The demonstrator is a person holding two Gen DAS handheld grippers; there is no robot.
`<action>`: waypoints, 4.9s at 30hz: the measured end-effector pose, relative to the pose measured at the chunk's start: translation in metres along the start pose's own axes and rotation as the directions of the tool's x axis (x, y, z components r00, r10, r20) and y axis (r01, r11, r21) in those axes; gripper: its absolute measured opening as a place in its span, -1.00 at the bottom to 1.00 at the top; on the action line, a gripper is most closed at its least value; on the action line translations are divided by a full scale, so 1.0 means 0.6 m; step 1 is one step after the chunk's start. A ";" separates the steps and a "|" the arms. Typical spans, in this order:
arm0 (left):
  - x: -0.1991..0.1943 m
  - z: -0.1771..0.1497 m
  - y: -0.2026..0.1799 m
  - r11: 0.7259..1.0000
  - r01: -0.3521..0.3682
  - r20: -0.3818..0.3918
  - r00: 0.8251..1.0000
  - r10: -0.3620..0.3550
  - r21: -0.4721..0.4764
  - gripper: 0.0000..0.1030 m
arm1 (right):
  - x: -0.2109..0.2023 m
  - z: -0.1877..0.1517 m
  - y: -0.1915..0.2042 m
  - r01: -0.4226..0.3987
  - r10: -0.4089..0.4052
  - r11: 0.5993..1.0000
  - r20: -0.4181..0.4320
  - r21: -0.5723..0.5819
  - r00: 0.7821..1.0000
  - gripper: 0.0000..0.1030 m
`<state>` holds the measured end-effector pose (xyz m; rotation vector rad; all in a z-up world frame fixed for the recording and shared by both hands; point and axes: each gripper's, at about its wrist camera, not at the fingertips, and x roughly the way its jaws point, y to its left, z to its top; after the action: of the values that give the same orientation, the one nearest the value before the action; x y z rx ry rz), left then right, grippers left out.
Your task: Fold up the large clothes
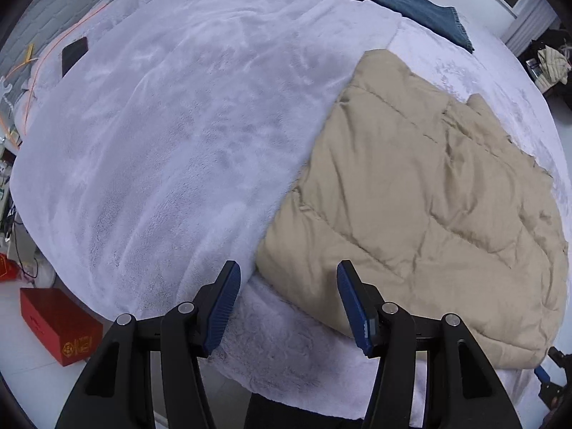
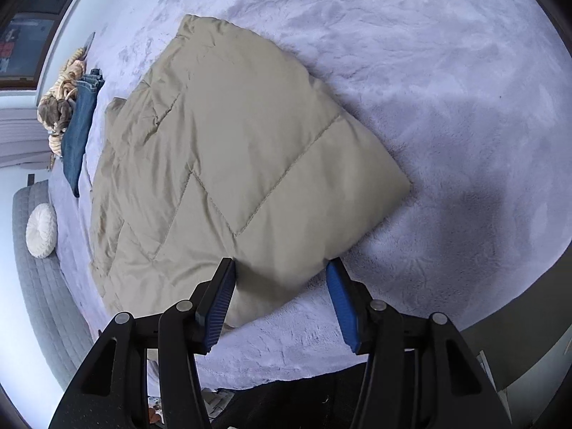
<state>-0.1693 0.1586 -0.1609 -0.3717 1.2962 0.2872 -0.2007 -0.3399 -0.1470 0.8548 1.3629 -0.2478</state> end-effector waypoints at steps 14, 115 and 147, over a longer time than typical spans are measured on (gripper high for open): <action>-0.061 -0.026 -0.071 0.996 0.063 -0.015 0.998 -0.063 0.062 0.13 | -0.021 -0.034 0.042 -0.088 0.078 0.981 -0.060 -0.176 0.995 0.43; 0.088 0.216 -0.193 0.584 0.788 -0.542 0.584 -0.604 0.197 -0.39 | 0.168 -0.023 0.337 -0.002 -0.001 0.899 -0.007 -0.437 1.000 -0.56; -0.013 0.012 -0.760 0.473 0.816 -0.698 0.549 -0.459 0.331 0.76 | 0.053 0.049 0.050 -0.259 0.265 0.951 0.012 -0.167 0.964 -1.00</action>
<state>0.0221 -0.2515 -0.1032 -0.3587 1.5725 -1.0265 -0.1525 -0.3289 -0.1654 0.8779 1.2041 0.0554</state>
